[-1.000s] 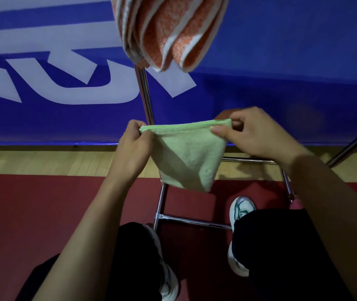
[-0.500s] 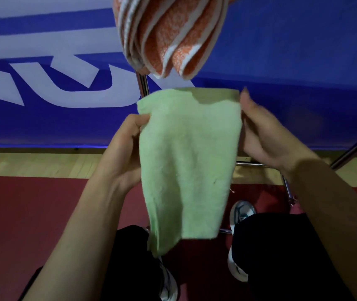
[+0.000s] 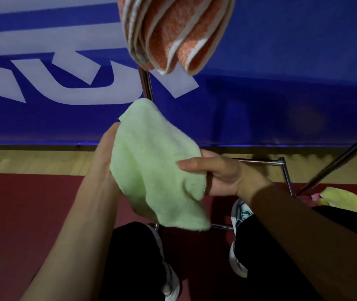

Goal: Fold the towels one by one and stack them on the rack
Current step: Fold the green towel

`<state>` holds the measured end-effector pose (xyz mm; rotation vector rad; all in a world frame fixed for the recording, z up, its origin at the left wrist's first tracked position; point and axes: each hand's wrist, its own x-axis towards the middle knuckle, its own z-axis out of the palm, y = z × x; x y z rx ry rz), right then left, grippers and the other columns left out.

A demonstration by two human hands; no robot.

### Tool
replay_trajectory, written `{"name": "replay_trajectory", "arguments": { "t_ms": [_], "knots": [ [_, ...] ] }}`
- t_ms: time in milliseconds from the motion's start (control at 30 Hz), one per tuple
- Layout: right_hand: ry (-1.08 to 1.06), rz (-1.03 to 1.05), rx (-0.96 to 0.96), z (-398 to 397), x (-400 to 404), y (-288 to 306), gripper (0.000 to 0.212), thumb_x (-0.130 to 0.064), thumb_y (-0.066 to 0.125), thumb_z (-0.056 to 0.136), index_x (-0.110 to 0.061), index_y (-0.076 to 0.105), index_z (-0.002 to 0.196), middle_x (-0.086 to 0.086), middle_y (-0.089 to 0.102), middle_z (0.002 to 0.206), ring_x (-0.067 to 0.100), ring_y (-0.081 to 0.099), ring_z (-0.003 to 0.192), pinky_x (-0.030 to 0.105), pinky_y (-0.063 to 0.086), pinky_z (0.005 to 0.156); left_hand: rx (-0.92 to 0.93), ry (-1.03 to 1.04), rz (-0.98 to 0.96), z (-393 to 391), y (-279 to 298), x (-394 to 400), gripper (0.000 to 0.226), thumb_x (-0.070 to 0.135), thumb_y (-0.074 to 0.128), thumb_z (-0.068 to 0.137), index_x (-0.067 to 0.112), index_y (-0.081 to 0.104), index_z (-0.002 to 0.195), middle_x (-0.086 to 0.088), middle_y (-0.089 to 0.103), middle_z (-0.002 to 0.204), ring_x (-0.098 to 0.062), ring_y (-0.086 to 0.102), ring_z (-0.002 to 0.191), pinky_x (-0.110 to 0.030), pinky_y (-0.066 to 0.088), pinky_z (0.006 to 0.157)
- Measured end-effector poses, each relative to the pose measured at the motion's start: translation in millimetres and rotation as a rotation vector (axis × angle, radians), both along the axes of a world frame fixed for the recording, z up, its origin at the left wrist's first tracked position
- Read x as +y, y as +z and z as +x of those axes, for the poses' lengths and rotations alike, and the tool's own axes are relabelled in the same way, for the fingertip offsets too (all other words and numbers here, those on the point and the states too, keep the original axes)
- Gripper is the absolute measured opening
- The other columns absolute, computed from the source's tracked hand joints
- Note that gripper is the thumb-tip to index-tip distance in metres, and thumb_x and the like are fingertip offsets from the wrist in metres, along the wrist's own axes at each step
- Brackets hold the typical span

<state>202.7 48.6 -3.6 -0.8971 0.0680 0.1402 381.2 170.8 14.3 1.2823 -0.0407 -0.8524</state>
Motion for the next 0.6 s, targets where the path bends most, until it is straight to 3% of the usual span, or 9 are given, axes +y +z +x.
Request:
{"name": "replay_trajectory", "arguments": {
  "t_ms": [100, 167, 233, 267, 300, 400, 467, 533, 600],
  "knots": [
    [-0.110, 0.015, -0.013, 1, -8, 3, 0.059, -0.024, 0.093, 0.066, -0.008, 0.075, 0.120, 0.013, 0.073, 0.120, 0.025, 0.071, 0.109, 0.038, 0.055, 0.101, 0.105, -0.028, -0.065, -5, 7, -1, 0.038, 0.018, 0.043, 0.107, 0.014, 0.059, 0.073, 0.003, 0.057, 0.055, -0.009, 0.058, 0.048, -0.021, 0.053, 0.043],
    [-0.172, 0.072, -0.025, 0, -14, 8, 0.062, -0.021, 0.092, 0.067, -0.003, 0.072, 0.123, 0.017, 0.071, 0.123, 0.029, 0.070, 0.112, 0.042, 0.054, 0.103, 0.166, -0.030, -0.085, -9, 15, -1, 0.043, 0.015, 0.046, 0.106, 0.008, 0.064, 0.067, 0.001, 0.061, 0.055, -0.013, 0.063, 0.046, -0.024, 0.055, 0.046],
    [-0.227, 0.115, -0.059, -4, -18, 16, 0.055, -0.018, 0.088, 0.070, -0.002, 0.074, 0.120, 0.018, 0.072, 0.121, 0.030, 0.070, 0.113, 0.043, 0.055, 0.102, 0.172, -0.117, -0.060, -11, 18, 0, 0.033, 0.030, 0.053, 0.105, 0.002, 0.069, 0.100, -0.006, 0.075, 0.091, -0.021, 0.075, 0.079, -0.034, 0.064, 0.077],
    [-0.268, 0.132, -0.074, -7, -21, 21, 0.049, -0.017, 0.084, 0.072, -0.003, 0.075, 0.117, 0.018, 0.073, 0.120, 0.030, 0.070, 0.113, 0.043, 0.055, 0.100, 0.168, -0.167, -0.033, -12, 20, 3, 0.035, 0.037, 0.054, 0.104, 0.005, 0.067, 0.114, -0.007, 0.072, 0.109, -0.025, 0.071, 0.096, -0.037, 0.058, 0.095],
    [-0.314, 0.148, -0.081, -11, -23, 26, 0.042, -0.018, 0.078, 0.075, -0.004, 0.077, 0.115, 0.018, 0.073, 0.119, 0.031, 0.071, 0.113, 0.043, 0.056, 0.099, 0.155, -0.226, -0.030, -12, 20, 4, 0.037, 0.041, 0.054, 0.102, 0.010, 0.068, 0.118, -0.007, 0.070, 0.115, -0.026, 0.067, 0.103, -0.039, 0.053, 0.100],
    [-0.444, 0.107, -0.069, -24, -31, 38, 0.036, -0.024, 0.057, 0.088, -0.009, 0.079, 0.112, 0.015, 0.073, 0.121, 0.031, 0.069, 0.115, 0.046, 0.054, 0.101, 0.064, -0.433, -0.053, -19, 22, 4, 0.024, 0.039, 0.059, 0.096, 0.025, 0.075, 0.084, 0.004, 0.066, 0.092, -0.015, 0.060, 0.085, -0.031, 0.053, 0.077],
    [-0.495, 0.038, -0.015, -27, -36, 40, 0.039, -0.026, 0.054, 0.091, -0.009, 0.076, 0.117, 0.016, 0.070, 0.126, 0.031, 0.067, 0.117, 0.048, 0.049, 0.107, 0.026, -0.474, -0.091, -24, 21, 1, 0.023, 0.034, 0.062, 0.095, 0.028, 0.076, 0.078, 0.003, 0.051, 0.088, -0.018, 0.049, 0.089, -0.035, 0.048, 0.083],
    [-0.531, -0.049, 0.107, -28, -42, 41, 0.037, -0.024, 0.056, 0.094, -0.008, 0.072, 0.124, 0.017, 0.069, 0.128, 0.030, 0.067, 0.116, 0.045, 0.048, 0.108, -0.012, -0.431, -0.112, -25, 19, -1, 0.020, 0.031, 0.064, 0.095, 0.027, 0.083, 0.101, -0.005, 0.054, 0.094, -0.025, 0.051, 0.099, -0.041, 0.049, 0.094],
    [-0.570, -0.157, 0.191, -29, -49, 41, 0.027, -0.020, 0.058, 0.097, -0.011, 0.073, 0.118, 0.014, 0.074, 0.116, 0.025, 0.071, 0.107, 0.041, 0.053, 0.101, -0.161, -0.427, -0.024, -27, 18, -3, 0.028, 0.030, 0.063, 0.098, 0.026, 0.078, 0.120, -0.006, 0.068, 0.110, -0.025, 0.063, 0.107, -0.039, 0.055, 0.096]
  ]
}}
